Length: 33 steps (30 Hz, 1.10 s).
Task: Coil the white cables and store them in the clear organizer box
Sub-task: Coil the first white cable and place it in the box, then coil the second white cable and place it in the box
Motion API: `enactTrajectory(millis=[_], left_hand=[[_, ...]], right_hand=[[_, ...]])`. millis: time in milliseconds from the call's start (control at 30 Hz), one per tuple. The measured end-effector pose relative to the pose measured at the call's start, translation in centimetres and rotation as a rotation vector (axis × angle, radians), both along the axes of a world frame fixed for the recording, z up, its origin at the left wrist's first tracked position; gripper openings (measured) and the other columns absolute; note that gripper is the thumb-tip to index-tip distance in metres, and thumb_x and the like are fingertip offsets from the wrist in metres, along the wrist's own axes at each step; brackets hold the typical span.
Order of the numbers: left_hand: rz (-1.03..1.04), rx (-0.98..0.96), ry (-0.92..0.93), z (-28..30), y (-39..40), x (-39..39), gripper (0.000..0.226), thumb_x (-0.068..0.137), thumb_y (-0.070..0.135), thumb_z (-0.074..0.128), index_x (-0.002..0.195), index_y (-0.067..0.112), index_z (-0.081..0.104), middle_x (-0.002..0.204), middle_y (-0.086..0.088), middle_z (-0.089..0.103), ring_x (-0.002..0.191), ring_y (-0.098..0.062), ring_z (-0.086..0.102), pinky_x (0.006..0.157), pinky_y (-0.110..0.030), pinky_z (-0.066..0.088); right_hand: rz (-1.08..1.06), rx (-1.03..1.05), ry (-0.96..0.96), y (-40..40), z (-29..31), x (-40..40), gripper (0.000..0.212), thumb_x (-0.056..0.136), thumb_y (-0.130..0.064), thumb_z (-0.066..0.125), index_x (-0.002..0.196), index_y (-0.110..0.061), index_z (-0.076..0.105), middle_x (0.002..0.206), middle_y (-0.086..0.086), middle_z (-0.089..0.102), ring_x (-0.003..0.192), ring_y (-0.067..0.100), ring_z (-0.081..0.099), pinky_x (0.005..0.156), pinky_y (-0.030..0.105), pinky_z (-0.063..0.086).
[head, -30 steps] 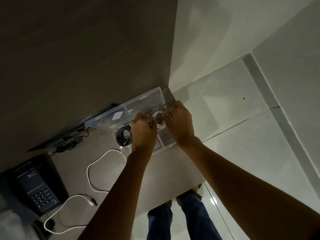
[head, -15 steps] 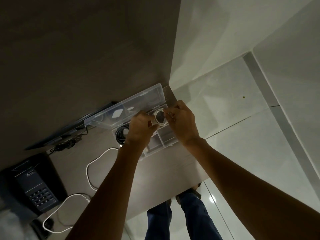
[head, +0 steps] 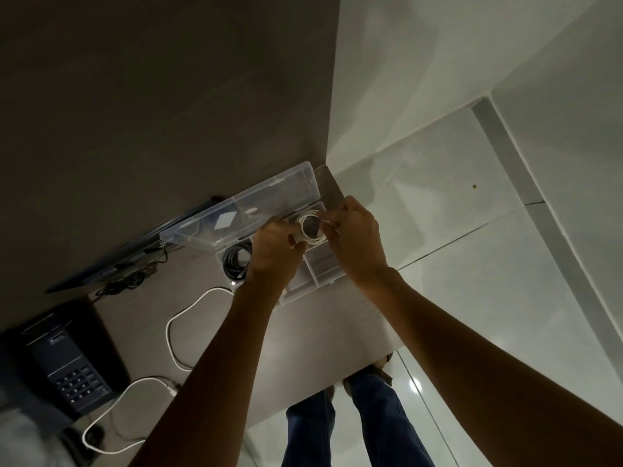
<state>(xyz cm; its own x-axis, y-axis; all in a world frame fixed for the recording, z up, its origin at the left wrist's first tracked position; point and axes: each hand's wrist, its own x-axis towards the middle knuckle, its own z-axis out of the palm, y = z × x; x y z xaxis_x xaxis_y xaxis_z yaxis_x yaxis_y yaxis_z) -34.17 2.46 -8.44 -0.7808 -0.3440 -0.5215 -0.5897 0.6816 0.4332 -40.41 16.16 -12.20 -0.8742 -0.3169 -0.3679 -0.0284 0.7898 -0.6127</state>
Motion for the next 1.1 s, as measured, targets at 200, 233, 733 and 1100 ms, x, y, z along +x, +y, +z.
enactTrajectory(millis=[200, 233, 733, 1100], left_hand=[[0.013, -0.137, -0.045, -0.2, 0.6, 0.0, 0.024, 0.109, 0.027, 0.052, 0.102, 0.009, 0.067, 0.072, 0.006, 0.059, 0.058, -0.003, 0.048, 0.058, -0.005, 0.036], [0.014, -0.172, -0.003, -0.1, 0.8, 0.2, 0.026, 0.109, 0.027, 0.050, 0.109, 0.008, 0.067, 0.082, 0.001, 0.068, 0.064, -0.005, 0.053, 0.066, -0.008, 0.044], [0.268, 0.111, 0.320, 1.1, 1.5, 1.9, 0.023, 0.098, 0.022, 0.072, 0.114, 0.006, 0.070, 0.113, -0.019, 0.074, 0.107, -0.032, 0.073, 0.094, -0.043, 0.063], [0.205, 0.026, 0.381, 1.3, 1.8, 4.9, 0.018, 0.100, 0.025, 0.068, 0.112, 0.011, 0.068, 0.116, -0.009, 0.064, 0.097, -0.020, 0.066, 0.085, -0.033, 0.062]], right_hand=[[-0.060, -0.095, 0.056, -0.4, 0.7, -0.1, 0.012, 0.097, -0.014, 0.073, 0.090, -0.016, 0.064, 0.088, 0.000, 0.068, 0.070, 0.009, 0.060, 0.066, 0.004, 0.038], [-0.068, -0.094, 0.043, -0.3, 0.6, -0.2, 0.019, 0.097, -0.016, 0.075, 0.089, -0.020, 0.058, 0.085, -0.004, 0.064, 0.065, 0.008, 0.057, 0.065, 0.005, 0.037], [0.017, -0.245, 0.006, 0.8, 1.4, -0.6, 0.042, 0.086, -0.037, 0.087, 0.109, -0.007, 0.069, 0.101, 0.009, 0.075, 0.083, 0.018, 0.065, 0.070, 0.012, 0.047], [0.044, -0.255, 0.038, 2.2, 2.4, 0.8, 0.031, 0.092, -0.028, 0.083, 0.107, -0.006, 0.068, 0.086, -0.002, 0.063, 0.075, 0.012, 0.057, 0.069, 0.016, 0.045]])
